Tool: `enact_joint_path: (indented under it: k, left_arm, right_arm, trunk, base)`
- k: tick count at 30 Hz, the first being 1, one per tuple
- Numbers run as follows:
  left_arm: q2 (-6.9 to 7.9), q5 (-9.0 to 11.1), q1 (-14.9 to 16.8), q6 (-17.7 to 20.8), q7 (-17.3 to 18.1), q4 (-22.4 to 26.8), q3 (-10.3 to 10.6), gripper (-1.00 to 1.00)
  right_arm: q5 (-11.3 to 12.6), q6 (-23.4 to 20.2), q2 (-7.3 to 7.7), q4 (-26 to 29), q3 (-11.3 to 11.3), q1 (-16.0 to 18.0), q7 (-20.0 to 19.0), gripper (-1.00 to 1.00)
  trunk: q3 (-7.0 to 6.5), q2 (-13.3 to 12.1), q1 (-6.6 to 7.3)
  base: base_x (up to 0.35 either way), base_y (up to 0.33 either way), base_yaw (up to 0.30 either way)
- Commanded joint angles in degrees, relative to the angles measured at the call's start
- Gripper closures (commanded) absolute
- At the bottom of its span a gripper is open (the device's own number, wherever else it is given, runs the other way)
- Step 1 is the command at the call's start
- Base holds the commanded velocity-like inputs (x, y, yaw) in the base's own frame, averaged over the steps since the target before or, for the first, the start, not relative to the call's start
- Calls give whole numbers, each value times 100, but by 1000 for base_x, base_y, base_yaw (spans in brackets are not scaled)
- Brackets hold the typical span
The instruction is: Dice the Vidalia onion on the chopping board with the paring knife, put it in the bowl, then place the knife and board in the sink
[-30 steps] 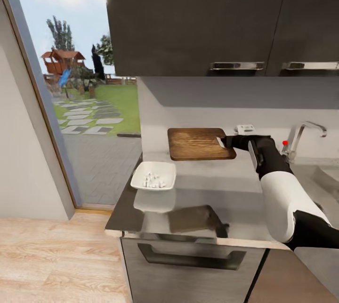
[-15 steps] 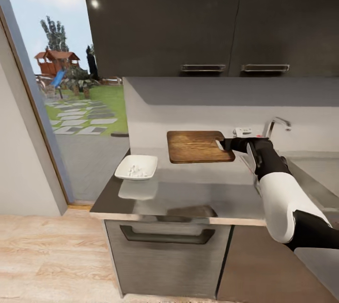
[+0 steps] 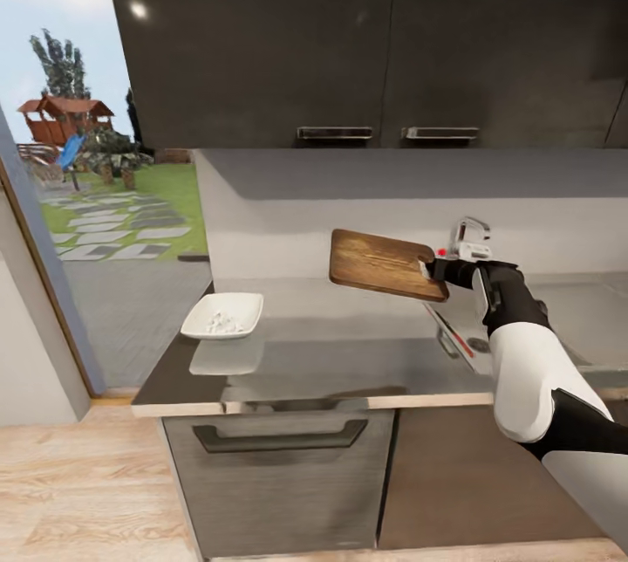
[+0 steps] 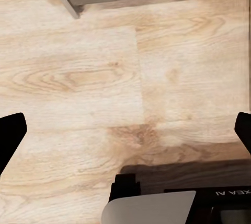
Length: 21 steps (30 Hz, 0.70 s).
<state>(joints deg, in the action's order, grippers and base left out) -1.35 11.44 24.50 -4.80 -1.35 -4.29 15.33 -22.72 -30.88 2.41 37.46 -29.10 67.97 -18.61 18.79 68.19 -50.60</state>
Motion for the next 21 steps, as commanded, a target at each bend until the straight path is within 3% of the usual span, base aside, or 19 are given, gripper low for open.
enact_joint_path:
  k: [1, 13, 19, 21]
  left_arm:
    - [-5, 51, 11, -42, -6, -28, 49, -100]
    - [-5, 51, 11, -44, -6, -28, 49, -100]
    - [-5, 51, 11, -42, -6, -28, 49, -100]
    - [-5, 51, 11, -41, -6, -28, 49, -100]
  right_arm:
    - [-22, -23, -3, 8, -31, 6, -25, 100]
    - [-22, -15, -4, -28, -35, 1, 88, 100]
    - [-20, -14, -14, -47, -27, 5, 449, 100]
    - [-22, -9, -25, -159, -24, 5, 743, 100]
  trunk:
    - [0, 5, 0]
    - [-80, 5, 0]
    - [-118, 5, 0]
    - [-121, 5, 0]
  base:
    - [0, 0, -198]
    - [0, -160, -198]
    - [0, -293, -178]
    - [0, -175, -30]
